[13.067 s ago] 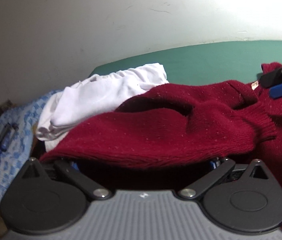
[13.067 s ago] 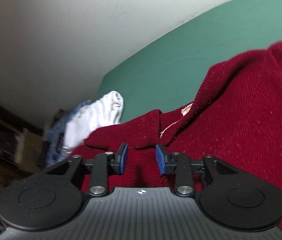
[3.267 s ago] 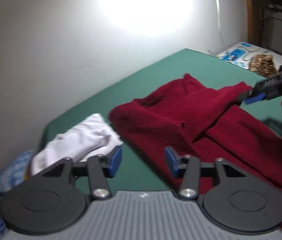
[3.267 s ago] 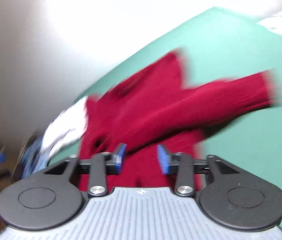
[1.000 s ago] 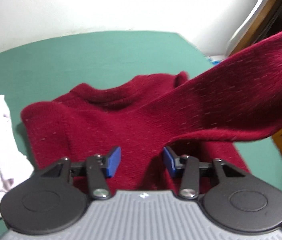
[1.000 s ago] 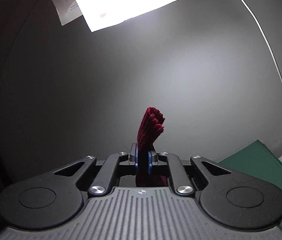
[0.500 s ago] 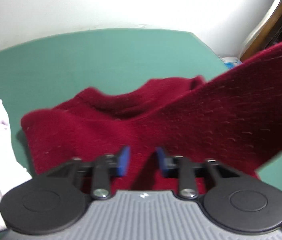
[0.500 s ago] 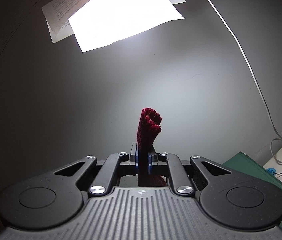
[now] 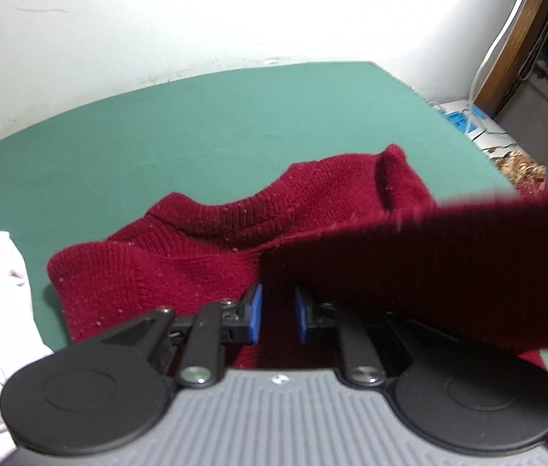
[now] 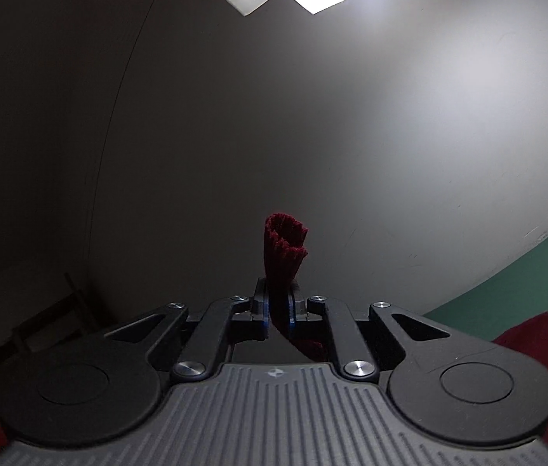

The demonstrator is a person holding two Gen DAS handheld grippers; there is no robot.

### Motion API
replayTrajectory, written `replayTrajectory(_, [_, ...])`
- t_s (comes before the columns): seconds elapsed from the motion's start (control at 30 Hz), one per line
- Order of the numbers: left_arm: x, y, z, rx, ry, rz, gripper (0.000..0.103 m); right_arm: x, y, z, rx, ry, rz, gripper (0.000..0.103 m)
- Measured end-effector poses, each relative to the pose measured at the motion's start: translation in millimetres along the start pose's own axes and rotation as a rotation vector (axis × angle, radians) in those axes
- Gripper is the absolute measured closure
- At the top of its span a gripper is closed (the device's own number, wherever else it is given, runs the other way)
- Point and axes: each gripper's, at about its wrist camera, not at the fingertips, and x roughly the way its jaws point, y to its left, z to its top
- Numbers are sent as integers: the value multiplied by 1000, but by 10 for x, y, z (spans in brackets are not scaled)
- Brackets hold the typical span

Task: Fold clothes

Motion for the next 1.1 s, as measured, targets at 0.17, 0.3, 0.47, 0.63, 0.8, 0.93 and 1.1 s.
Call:
replayTrajectory(0.17, [-151, 115, -93, -4, -30, -11, 86, -110, 196, -223, 5, 104, 100, 93])
replayTrajectory(0.3, [-171, 142, -154, 7, -37, -7, 86, -147, 314, -489, 5, 231, 125, 93])
replayTrajectory(0.47, [-298, 155, -252, 38, -45, 3, 78, -143, 355, -791, 32, 391, 115, 93])
replayTrajectory(0.63, [-467, 166, -393, 72, -51, -13, 67, -202, 356, -1135, 45, 551, 72, 92])
replayTrajectory(0.8, [-539, 156, -540, 122, -28, 16, 66, -240, 254, -1437, 93, 648, 17, 91])
replayTrajectory(0.93, [-612, 192, -580, 114, -40, 37, 59, -233, 162, -1655, 114, 736, -5, 90])
replayTrajectory(1.1, [-701, 217, -615, 124, -49, 75, 53, -286, -56, -1922, 114, 822, -57, 89])
